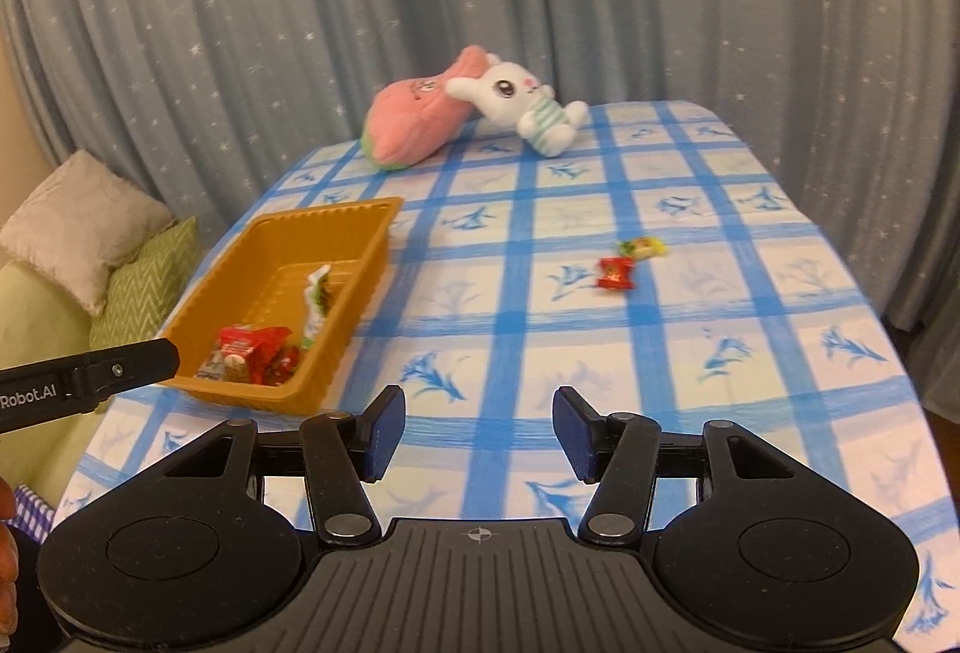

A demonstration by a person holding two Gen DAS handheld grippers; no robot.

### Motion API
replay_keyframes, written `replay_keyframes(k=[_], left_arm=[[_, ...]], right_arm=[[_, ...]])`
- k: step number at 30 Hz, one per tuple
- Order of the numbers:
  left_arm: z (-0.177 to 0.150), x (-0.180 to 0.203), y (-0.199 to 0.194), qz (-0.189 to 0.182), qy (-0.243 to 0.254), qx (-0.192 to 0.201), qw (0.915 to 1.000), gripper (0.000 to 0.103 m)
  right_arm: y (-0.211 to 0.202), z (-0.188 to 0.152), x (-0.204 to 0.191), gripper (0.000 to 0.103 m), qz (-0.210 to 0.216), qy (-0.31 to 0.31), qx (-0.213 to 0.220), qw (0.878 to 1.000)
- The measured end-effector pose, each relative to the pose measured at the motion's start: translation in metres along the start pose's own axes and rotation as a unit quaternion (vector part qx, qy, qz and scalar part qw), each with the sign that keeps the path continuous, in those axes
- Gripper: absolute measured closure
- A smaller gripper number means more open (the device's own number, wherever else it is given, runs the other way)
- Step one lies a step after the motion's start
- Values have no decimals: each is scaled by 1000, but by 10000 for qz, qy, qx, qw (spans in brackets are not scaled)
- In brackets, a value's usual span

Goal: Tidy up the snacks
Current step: 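Withdraw both tools from the tray toward the last small candies, then grasp the red wrapped candy with the left tool while the right tool grasps the yellow-green candy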

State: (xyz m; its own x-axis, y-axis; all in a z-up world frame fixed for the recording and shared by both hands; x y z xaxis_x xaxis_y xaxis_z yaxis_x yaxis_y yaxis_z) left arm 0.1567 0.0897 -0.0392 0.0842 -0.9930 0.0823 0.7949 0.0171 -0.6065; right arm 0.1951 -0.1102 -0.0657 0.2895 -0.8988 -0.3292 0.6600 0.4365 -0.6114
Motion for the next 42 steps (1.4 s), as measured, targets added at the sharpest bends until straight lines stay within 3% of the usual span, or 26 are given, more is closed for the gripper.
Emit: replay_keyframes(k=[10,20,35,42], left_arm=[[4,52,22,-352,331,-77,9988,33],[13,96,70,-613,511,-196,9966,33],[20,146,195,-799,695,-414,9935,34],[24,173,247,-1003,845,-445,9904,44]], right_arm=[[-10,7,53,48,-365,386,151,9985],[3,23,106,48,-672,554,203,9960],[86,63,175,48,-912,346,159,9951],[124,80,194,49,-846,251,74,9961]])
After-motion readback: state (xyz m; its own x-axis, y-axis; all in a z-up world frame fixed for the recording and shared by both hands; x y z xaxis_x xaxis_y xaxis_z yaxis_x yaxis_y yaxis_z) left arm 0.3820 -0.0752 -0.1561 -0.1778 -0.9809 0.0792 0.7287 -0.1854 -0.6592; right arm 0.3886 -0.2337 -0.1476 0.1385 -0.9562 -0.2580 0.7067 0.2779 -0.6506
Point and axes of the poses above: each gripper's, at about its wrist camera, not at the fingertips, and y roughly the way its jaws point, x to its right, z to its top, the point moved 10 cm from there along y, roughly the way its jaws point, and after that the axes turned 5 degrees about y, right-handed, at the moved point
